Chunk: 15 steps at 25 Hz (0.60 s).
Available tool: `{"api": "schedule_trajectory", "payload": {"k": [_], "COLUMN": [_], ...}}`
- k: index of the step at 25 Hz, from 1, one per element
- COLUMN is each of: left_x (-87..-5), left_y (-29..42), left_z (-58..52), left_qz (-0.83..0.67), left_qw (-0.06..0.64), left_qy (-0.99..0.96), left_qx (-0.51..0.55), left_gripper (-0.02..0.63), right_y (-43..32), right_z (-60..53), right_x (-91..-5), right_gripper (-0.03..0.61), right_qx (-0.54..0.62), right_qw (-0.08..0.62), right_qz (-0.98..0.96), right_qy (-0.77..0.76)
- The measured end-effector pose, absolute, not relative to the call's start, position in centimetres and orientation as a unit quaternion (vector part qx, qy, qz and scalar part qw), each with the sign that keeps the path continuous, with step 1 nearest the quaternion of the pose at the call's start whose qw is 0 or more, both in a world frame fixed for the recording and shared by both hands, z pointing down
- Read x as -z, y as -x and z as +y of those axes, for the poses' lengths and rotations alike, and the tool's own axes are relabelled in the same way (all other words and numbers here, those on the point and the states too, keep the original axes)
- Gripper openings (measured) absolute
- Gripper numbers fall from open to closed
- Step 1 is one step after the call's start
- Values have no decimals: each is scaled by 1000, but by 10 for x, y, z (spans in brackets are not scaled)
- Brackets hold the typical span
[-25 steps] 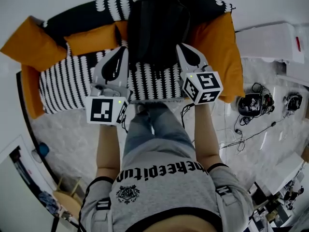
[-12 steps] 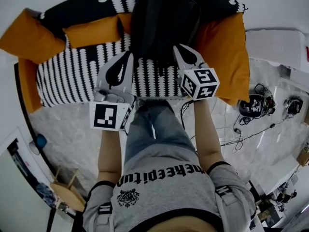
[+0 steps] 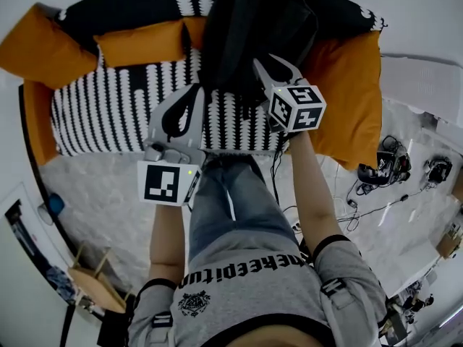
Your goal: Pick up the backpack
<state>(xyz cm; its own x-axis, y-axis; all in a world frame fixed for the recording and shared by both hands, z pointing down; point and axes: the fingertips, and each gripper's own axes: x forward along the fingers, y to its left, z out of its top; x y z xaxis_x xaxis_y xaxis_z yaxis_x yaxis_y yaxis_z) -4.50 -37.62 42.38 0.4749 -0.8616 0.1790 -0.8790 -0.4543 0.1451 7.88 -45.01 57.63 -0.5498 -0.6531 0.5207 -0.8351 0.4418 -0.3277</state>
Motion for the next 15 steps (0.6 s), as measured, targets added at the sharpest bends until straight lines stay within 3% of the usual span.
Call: {"api": "schedule_trajectory", "payload": {"k": [15], "left_x": [-471], "left_y": [66], "left_z": [-383], "left_qz": [-534], "left_qw": [138], "left_qy": [-831], "left_qx": [-69], "left_gripper": [20], "right_y": [-51], "right_z": [-511], "right_x": [-660], "right_gripper": [232], "right_qx": [-312], "right_qw": [200], "right_qz": [-831], "right_qy": [-414]}}
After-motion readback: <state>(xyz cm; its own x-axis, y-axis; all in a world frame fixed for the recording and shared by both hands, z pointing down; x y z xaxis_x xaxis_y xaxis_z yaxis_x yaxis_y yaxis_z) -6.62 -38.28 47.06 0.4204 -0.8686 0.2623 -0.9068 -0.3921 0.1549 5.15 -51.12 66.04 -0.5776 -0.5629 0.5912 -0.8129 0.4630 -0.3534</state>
